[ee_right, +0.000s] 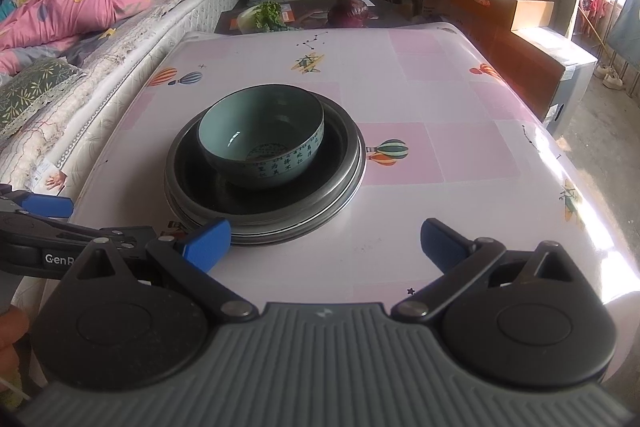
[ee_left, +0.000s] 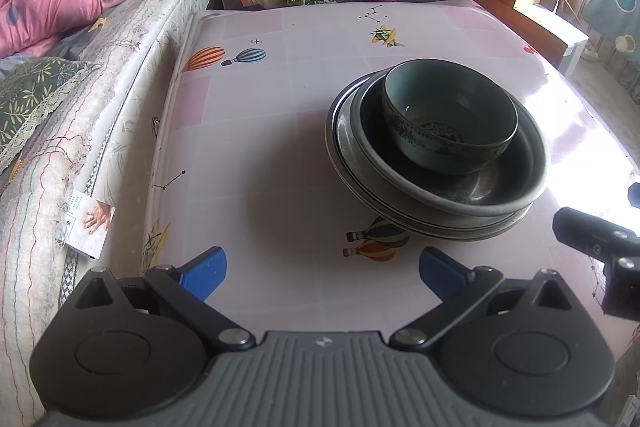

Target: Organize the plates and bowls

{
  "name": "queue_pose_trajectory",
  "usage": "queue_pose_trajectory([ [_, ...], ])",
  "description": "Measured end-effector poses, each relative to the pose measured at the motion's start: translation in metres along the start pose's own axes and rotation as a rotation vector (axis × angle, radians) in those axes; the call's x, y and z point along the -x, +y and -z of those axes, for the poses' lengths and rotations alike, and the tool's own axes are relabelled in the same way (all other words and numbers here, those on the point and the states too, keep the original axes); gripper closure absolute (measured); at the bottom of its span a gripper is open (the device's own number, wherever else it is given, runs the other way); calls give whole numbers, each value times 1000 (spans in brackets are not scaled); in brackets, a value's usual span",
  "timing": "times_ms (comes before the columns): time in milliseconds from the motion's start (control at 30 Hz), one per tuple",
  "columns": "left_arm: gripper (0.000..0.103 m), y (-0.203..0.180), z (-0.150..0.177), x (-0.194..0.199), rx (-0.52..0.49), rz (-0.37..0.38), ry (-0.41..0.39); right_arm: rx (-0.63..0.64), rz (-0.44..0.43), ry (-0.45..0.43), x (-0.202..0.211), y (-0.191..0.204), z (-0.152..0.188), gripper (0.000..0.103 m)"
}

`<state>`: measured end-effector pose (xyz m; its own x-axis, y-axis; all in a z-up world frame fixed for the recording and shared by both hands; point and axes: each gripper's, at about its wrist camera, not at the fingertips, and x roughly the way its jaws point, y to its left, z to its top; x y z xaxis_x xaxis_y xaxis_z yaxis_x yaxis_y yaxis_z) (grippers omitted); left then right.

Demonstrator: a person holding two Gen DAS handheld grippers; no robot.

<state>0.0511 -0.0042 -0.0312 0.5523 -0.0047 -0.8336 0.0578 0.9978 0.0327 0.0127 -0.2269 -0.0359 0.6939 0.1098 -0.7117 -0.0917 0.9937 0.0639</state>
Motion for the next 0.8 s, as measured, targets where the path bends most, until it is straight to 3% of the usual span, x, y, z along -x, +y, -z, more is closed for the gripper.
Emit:
queue_pose_trajectory([
  [800,0,1,0,0,2,-1,1,-5,-4,7,-6,3,1,1],
])
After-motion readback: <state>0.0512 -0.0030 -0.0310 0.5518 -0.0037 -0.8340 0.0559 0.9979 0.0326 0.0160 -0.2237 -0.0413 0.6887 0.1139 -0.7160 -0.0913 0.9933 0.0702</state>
